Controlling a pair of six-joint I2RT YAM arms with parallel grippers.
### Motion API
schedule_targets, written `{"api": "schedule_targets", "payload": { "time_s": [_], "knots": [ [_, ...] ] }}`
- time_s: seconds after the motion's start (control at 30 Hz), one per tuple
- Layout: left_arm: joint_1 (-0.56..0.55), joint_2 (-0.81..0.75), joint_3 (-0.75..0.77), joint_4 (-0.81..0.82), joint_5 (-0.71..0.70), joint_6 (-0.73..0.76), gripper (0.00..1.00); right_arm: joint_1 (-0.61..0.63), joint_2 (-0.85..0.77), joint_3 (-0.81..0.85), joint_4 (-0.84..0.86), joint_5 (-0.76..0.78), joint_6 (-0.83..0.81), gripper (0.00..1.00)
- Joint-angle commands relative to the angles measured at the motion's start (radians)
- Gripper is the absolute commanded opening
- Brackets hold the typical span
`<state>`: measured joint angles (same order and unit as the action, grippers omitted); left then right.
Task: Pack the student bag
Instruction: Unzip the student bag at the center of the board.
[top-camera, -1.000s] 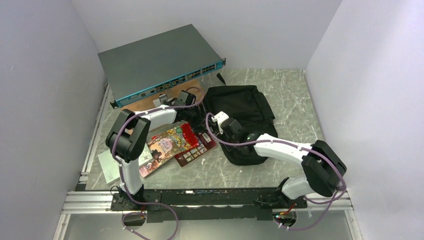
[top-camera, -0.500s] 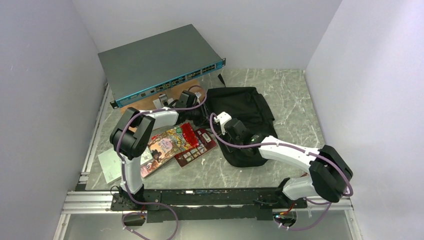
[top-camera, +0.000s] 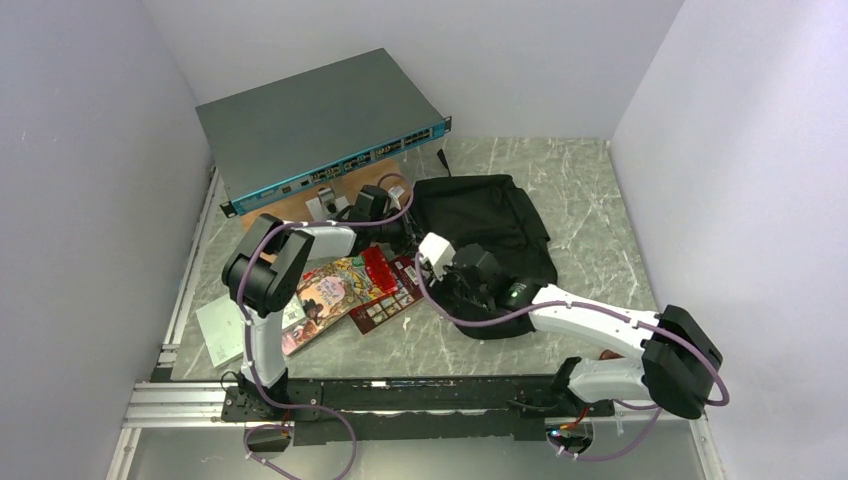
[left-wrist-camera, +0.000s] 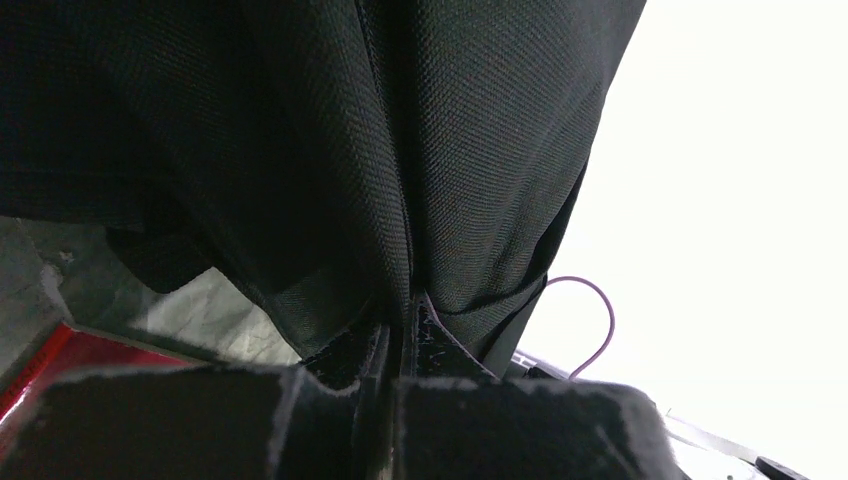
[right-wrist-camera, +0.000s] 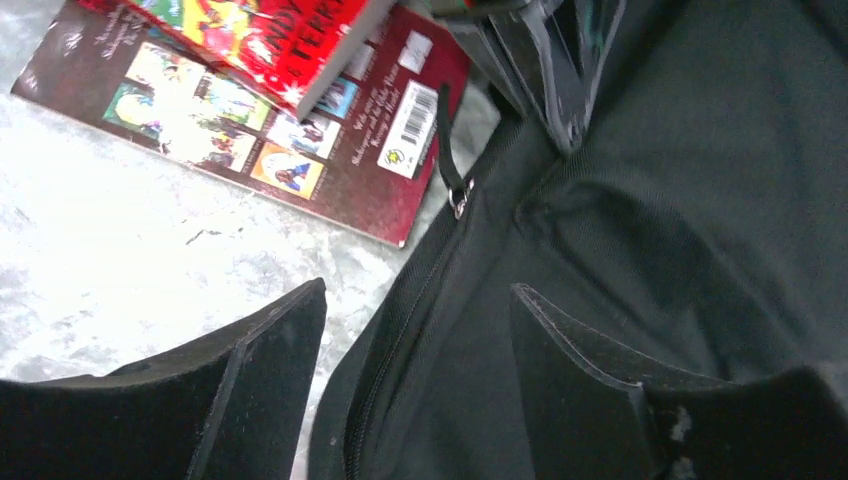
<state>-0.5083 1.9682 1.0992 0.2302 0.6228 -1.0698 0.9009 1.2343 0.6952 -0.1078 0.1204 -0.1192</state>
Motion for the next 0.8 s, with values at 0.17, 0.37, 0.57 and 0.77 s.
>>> {"api": "schedule_targets", "payload": {
  "time_s": [0.17, 0.37, 0.57, 0.77],
  "knots": [
    [-0.006, -0.063, -0.035, 0.076, 0.093, -0.038, 0.0, 0.012, 0.13, 0.062, 0.19, -0.158, -0.508, 0.74],
    [0.005, -0.076, -0.058, 0.088, 0.091, -0.054, 0.0, 0.01, 0.257, 0.07, 0.325, -0.183, -0.592, 0.7],
    [0.021, -0.093, -0.06, 0.087, 0.102, -0.058, 0.0, 0.0, 0.359, 0.098, 0.401, -0.111, -0.638, 0.68],
    [0.011, -0.091, -0.08, 0.124, 0.121, -0.098, 0.0, -0.003, 0.452, 0.162, 0.388, -0.057, -0.7, 0.64]
  ]
}}
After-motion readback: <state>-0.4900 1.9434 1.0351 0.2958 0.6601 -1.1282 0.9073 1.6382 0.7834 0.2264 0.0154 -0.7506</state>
